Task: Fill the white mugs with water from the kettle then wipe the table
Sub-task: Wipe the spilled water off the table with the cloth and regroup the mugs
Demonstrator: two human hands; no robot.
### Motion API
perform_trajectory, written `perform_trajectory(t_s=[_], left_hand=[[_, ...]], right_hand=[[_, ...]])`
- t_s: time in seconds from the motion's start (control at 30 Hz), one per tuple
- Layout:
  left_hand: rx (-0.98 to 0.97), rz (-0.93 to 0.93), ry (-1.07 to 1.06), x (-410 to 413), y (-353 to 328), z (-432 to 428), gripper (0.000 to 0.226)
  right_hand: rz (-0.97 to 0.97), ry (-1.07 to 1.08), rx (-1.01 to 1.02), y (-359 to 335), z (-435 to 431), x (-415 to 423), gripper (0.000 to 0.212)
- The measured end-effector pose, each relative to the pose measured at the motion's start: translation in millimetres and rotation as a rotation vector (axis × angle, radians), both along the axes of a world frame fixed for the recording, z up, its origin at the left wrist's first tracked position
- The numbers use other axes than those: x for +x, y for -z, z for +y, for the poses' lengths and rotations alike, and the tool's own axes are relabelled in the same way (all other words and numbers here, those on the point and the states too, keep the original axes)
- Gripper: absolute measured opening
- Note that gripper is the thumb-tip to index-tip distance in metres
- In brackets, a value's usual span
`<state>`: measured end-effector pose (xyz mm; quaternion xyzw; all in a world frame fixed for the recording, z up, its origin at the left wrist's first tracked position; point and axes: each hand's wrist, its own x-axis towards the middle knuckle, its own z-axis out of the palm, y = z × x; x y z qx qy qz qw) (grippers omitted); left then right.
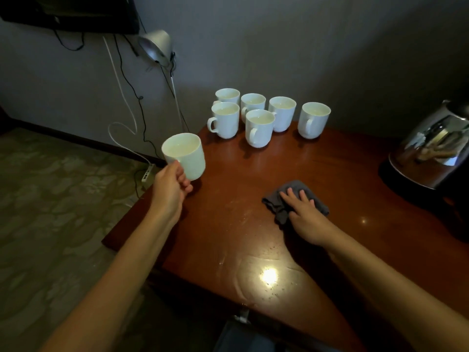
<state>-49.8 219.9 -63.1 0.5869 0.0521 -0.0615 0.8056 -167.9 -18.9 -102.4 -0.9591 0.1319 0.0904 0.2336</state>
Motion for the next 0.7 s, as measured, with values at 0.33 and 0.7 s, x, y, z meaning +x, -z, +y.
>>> perform_trajectory(t_s=[0.33,0.7], left_hand=[[-0.026,-0.118,0.020,-39.3,-41.8,104.9,0.037],[-0.009,-0.107,0.091,-53.0,-44.2,123.0,0.043]], right_hand=[[0.030,-0.075,-0.074,-5.5,127.6,197.6,0.063],[-0.139,-0.619,-0.042,8.7,122.4,27.4,0.070]])
